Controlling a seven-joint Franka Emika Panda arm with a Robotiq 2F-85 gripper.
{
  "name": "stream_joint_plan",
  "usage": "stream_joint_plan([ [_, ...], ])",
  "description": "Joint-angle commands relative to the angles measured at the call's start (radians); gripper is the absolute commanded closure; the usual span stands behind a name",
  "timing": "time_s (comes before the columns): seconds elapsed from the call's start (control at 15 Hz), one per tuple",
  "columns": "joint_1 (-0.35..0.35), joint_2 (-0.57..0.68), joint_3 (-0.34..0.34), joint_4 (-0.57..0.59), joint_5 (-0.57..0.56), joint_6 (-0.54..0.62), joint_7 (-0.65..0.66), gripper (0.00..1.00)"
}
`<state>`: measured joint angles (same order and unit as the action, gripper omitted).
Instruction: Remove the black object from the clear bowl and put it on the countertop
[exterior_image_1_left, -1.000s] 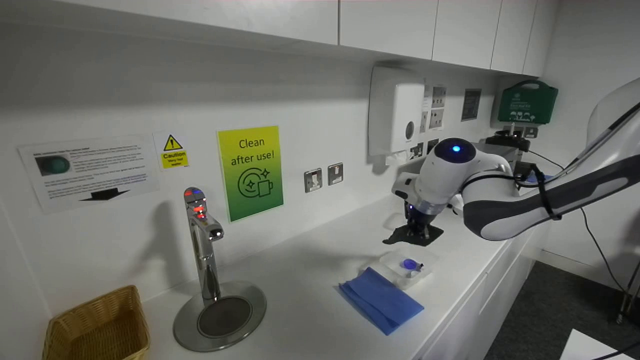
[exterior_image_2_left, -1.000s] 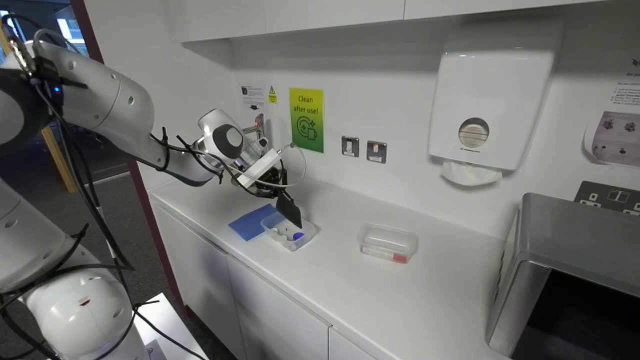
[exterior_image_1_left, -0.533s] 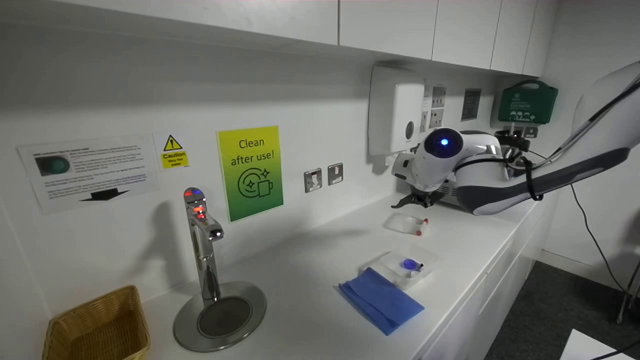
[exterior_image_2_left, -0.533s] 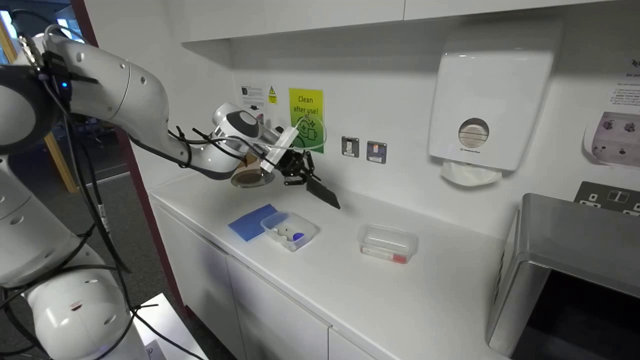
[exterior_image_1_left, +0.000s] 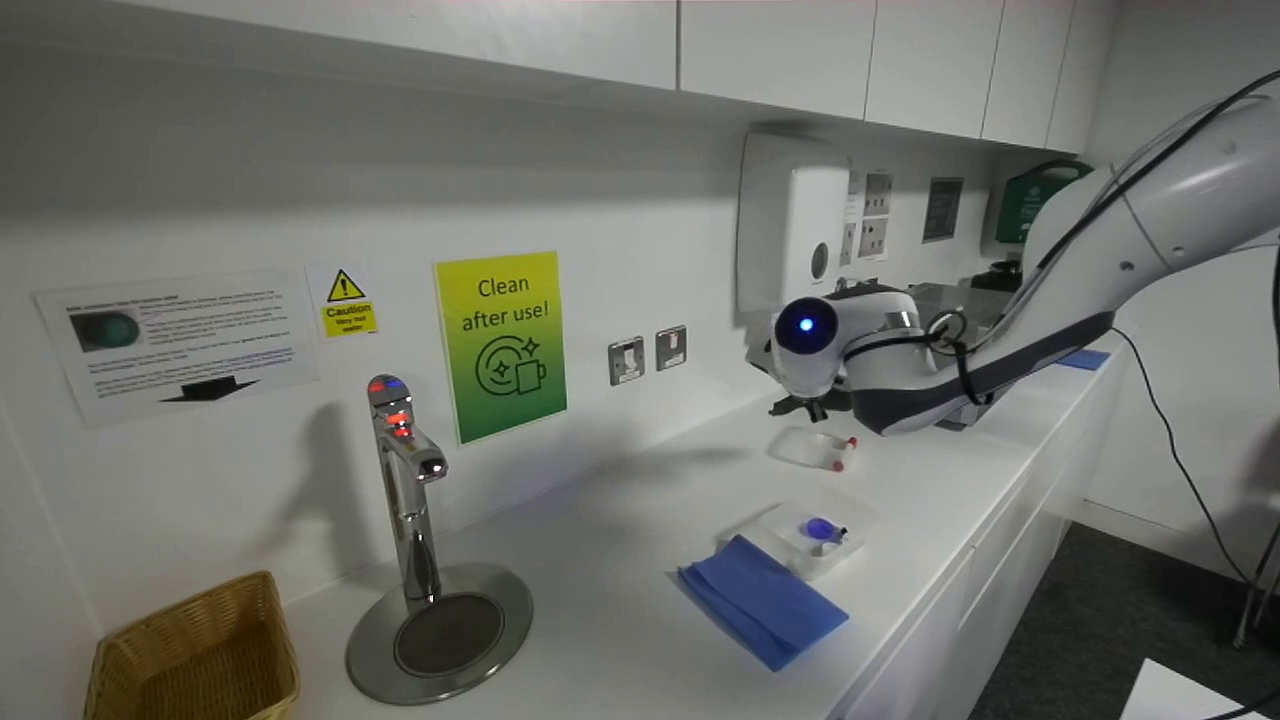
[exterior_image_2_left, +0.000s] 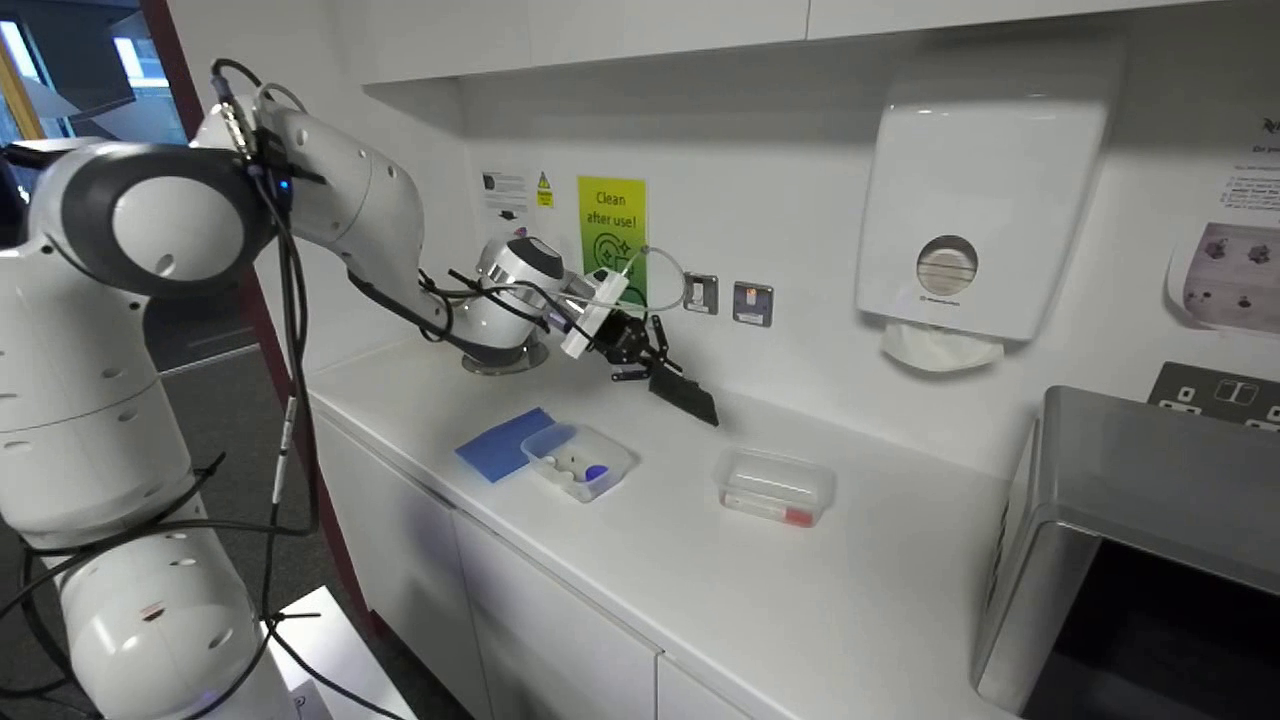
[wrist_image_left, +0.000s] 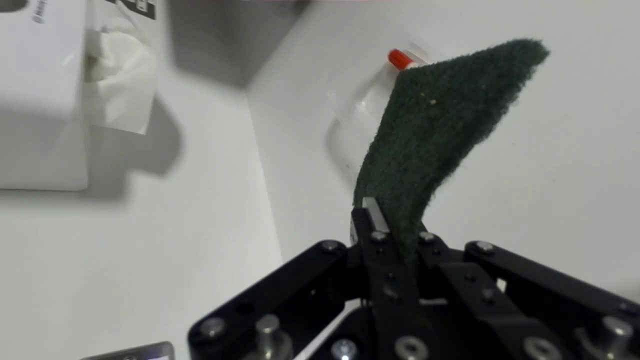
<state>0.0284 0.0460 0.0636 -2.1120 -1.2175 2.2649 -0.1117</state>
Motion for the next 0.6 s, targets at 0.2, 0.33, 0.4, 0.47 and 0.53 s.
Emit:
stream_joint_plan([
  [0.2,0.04,0.146,0.028,0.114,0.243,0.03,0.054,0.99],
  [0.33,0.051,0.162,0.029,0.12,0.266,0.043,0.08,0.7],
  [0.4,0.053,0.165,0.028,0.122,0.277,0.051,0.087,0.69],
  [0.47,0.055,0.164,0.027,0.116,0.288,0.061,0.093,0.62],
  [0.53,0.055,0.158,0.026,0.105,0.295,0.073,0.097,0.54],
])
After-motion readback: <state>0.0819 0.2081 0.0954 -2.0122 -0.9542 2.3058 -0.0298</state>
